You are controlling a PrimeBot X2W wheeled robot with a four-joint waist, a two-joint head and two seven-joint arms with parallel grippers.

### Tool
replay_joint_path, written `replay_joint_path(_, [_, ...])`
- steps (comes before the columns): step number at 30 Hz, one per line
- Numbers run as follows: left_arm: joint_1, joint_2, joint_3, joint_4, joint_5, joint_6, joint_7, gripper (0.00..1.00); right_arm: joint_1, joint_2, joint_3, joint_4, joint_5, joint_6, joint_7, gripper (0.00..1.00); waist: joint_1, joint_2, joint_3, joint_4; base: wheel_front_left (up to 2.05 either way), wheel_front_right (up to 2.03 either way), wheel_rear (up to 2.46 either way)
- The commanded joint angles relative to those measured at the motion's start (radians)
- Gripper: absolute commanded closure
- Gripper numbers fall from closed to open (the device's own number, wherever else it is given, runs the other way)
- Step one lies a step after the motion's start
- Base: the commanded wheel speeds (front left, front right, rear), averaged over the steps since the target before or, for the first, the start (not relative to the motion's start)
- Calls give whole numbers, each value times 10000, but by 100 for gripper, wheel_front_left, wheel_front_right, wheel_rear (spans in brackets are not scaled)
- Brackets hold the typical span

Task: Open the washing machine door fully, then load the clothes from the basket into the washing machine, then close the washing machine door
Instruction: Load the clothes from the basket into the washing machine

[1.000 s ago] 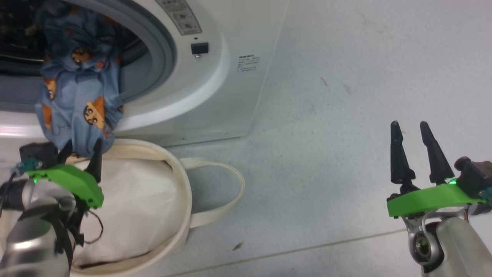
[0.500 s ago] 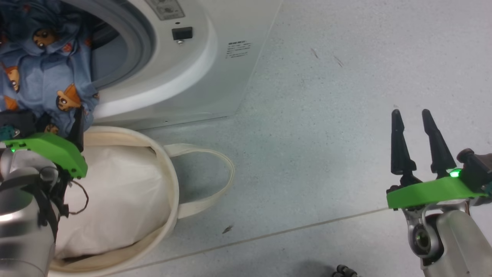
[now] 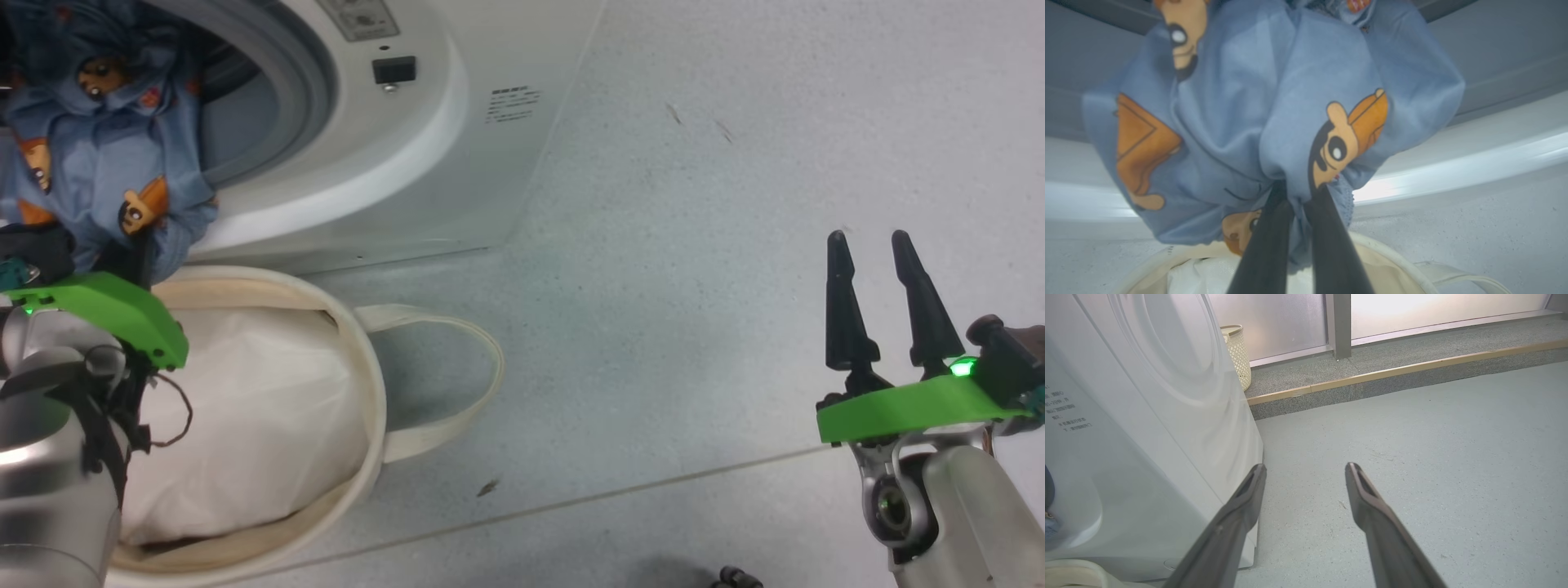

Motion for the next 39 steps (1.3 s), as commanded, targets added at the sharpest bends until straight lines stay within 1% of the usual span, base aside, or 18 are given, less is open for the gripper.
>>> replay_joint_path(1, [-121, 452, 272, -376, -52, 0, -124, 100, 9, -101, 127, -246, 1, 4, -124, 0, -1, 0, -106, 108, 0, 0, 0])
replay_joint_path(8, [427, 213, 239, -1334, -55, -50, -124, 100, -19, -72, 295, -43, 117, 4, -124, 0, -1, 0, -671, 468, 0, 0, 0])
replay_joint_path(14, [598, 218, 131, -2325, 124, -64, -124, 100, 59, -42, 404, 220, 254, 4, -124, 0, -1, 0, -1210, 727, 0, 0, 0])
replay_joint_path(18, [413, 222, 106, -2870, 234, -67, -124, 100, 83, -53, 478, 295, 315, 4, -124, 0, -1, 0, -1314, 759, 0, 0, 0])
replay_joint_path(23, [-152, 333, 74, -2952, 375, -68, -124, 100, 35, -77, 507, 212, 307, 4, -124, 0, -1, 0, -1070, 555, 0, 0, 0])
replay_joint_path(32, [-1974, 822, -253, -2029, 844, -64, -124, 100, 117, -42, 210, -117, 143, 4, -124, 0, -1, 0, -128, -2, 0, 0, 0])
replay_joint_path(34, [-2432, 929, -238, -2060, 924, -23, -124, 100, 112, -15, 175, -213, 101, 4, -124, 0, -1, 0, 99, -85, 0, 0, 0])
replay_joint_path(35, [-2652, 1034, -289, -2600, 1117, 0, -124, 100, 100, -3, 154, -272, 85, 4, -124, 0, -1, 0, 234, -114, 0, 0, 0])
replay_joint_path(37, [-2787, 1211, -29, -4009, 1339, 273, -124, 100, 60, 29, 106, -388, 44, 4, -124, 0, -1, 0, 490, -156, 0, 0, 0])
replay_joint_path(38, [-2787, 1211, -29, -4009, 1339, 273, -124, 100, 60, 29, 106, -388, 44, 4, -124, 0, -1, 0, 490, -156, 0, 0, 0])
replay_joint_path(39, [-2746, 1261, 160, -4664, 1439, 440, -124, 100, 44, 45, 68, -442, 22, 4, -124, 0, -1, 0, 605, -158, 0, 0, 0])
